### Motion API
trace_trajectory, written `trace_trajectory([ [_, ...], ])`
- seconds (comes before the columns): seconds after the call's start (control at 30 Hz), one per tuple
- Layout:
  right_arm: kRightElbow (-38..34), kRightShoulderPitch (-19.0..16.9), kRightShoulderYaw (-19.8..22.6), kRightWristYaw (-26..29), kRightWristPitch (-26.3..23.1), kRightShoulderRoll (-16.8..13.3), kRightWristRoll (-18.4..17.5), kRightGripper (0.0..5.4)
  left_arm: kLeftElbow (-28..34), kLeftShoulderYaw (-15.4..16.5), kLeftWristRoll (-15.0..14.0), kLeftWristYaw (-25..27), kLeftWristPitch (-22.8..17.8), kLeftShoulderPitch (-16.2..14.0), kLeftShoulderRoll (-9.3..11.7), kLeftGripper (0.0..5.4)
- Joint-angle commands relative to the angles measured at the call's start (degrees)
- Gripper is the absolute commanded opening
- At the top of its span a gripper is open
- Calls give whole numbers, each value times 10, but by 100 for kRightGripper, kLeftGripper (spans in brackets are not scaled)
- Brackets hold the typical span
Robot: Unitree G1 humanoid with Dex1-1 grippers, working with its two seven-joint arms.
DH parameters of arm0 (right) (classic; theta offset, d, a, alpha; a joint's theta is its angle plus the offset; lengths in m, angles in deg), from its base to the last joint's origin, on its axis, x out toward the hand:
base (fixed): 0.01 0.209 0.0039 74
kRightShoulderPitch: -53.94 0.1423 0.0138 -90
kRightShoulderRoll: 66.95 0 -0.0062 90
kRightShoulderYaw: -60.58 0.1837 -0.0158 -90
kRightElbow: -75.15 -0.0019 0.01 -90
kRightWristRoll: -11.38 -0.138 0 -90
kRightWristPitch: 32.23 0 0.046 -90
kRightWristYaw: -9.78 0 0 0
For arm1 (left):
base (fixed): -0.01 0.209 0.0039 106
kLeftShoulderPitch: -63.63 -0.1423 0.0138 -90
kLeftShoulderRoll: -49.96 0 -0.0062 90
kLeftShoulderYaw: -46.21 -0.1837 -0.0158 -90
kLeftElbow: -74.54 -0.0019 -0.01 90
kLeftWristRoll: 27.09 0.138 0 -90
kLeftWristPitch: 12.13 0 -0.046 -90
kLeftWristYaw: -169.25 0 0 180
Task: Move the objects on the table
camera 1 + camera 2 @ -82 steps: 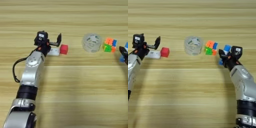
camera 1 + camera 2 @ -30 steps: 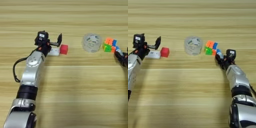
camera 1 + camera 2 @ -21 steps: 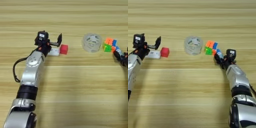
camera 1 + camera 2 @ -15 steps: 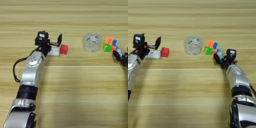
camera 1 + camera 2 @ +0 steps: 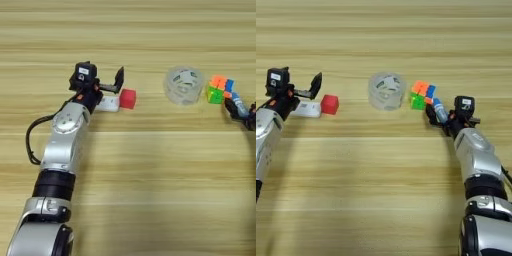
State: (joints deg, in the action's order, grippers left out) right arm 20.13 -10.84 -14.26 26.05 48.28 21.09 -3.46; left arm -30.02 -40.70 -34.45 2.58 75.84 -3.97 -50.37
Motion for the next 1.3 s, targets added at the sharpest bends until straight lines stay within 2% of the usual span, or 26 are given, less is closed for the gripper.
trace_trajectory([
  [0.03, -36, -17, -11, -3, -18, 10, 3, 536, 0, 1, -3, 2, -5, 7, 2, 540],
  [0.4, -101, -40, -37, 23, -29, 24, 0, 536, -3, 2, -3, 0, -6, 9, 1, 540],
  [0.67, -112, -42, -49, 31, -21, 33, 2, 536, -5, 3, -5, 0, -6, 8, 2, 540],
  [1.3, -21, 27, -41, 6, 28, 41, 11, 536, -7, 5, -7, 3, -3, 8, 3, 540],
])
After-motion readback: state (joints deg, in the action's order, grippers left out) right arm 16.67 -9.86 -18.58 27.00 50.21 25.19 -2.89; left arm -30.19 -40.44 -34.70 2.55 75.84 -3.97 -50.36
